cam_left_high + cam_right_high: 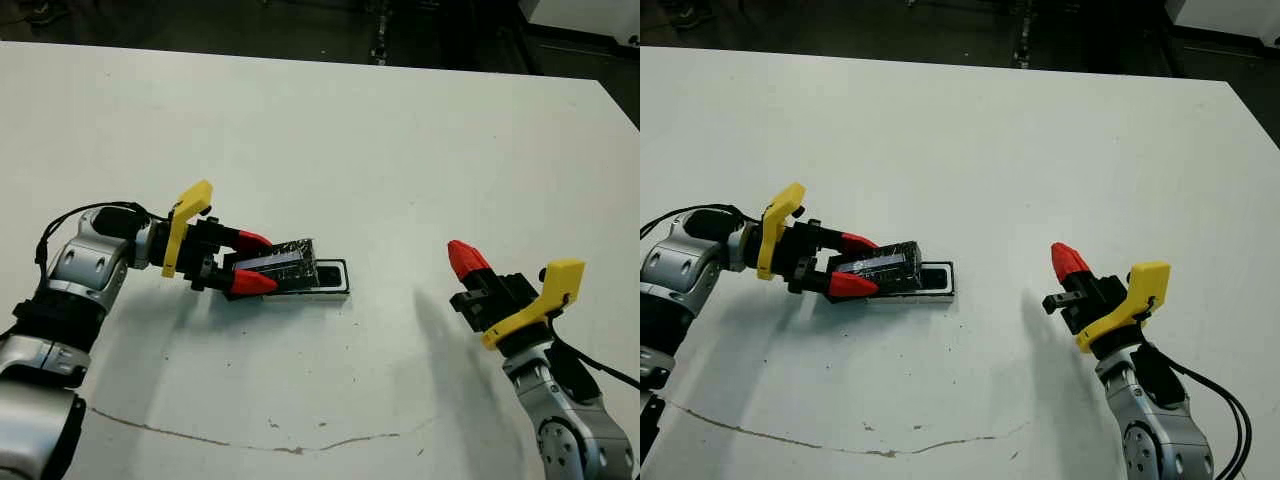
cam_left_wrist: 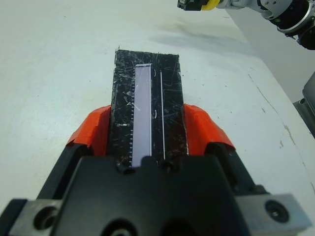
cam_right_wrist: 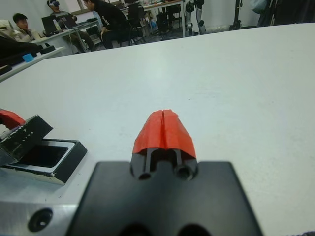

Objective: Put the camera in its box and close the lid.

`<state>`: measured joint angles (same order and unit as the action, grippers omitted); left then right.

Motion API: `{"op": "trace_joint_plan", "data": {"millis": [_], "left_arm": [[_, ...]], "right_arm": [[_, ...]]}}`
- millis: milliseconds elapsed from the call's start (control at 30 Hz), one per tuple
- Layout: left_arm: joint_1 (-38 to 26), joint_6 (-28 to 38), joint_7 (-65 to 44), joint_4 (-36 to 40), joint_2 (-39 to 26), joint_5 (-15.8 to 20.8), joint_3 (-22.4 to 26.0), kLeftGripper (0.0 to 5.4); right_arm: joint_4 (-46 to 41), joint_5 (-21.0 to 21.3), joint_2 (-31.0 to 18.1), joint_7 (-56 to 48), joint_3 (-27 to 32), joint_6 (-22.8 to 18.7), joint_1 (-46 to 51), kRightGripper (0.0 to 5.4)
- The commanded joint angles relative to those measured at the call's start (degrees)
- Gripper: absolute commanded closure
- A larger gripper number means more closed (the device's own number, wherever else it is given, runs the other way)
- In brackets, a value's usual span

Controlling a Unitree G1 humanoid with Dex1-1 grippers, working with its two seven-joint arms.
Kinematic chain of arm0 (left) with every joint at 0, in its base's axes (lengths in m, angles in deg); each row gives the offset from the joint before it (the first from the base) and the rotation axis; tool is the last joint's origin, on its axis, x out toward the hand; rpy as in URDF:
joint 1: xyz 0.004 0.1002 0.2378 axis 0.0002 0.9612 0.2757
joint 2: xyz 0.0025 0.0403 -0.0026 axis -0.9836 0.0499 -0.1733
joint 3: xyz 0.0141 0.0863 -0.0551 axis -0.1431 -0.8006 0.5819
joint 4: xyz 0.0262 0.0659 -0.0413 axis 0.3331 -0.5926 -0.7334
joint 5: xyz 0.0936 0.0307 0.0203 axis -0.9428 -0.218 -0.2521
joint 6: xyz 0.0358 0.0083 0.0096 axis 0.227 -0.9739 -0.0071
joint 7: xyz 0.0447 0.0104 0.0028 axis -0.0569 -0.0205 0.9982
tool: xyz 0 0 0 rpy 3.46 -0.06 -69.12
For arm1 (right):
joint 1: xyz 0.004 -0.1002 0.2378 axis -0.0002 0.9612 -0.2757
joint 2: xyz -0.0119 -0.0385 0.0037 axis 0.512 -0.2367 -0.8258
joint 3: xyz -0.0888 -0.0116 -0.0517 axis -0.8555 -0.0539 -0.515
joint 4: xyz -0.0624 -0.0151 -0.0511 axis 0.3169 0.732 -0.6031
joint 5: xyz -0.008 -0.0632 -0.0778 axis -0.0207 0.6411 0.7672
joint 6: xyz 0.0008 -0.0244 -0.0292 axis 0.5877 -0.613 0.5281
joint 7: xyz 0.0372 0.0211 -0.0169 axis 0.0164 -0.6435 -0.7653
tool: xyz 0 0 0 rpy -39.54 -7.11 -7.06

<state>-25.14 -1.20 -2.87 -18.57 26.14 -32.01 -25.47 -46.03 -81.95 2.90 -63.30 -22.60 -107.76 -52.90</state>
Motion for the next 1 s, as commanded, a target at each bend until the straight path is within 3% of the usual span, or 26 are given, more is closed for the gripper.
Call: {"op": "trace_joint_plan", "data": {"millis": [33,467,800,1000], "left_arm": [[1.75,1.70,-0.62,-2.63,2.43,-1.17,-1.54,2.25],[3.63,4.66,3.66,-1.82,4.92,-3.38,-3.08,2.25],[9.89,-2.97,15.01,13.93,4.77,-2.82,-2.72,2.25],[11.17,-5.10,18.58,16.21,5.89,-2.98,-3.29,2.25]], "right_arm": [[-0.07,0.03,-0.68,0.36,0.72,-0.47,0.79,5.40],[0.02,-0.25,-0.99,0.03,0.93,-0.32,0.75,5.40],[-0.05,0.03,-1.08,0.34,1.10,-0.15,0.89,5.40],[-0.19,0.00,-1.01,0.44,1.40,-0.16,1.10,5.40]]}}
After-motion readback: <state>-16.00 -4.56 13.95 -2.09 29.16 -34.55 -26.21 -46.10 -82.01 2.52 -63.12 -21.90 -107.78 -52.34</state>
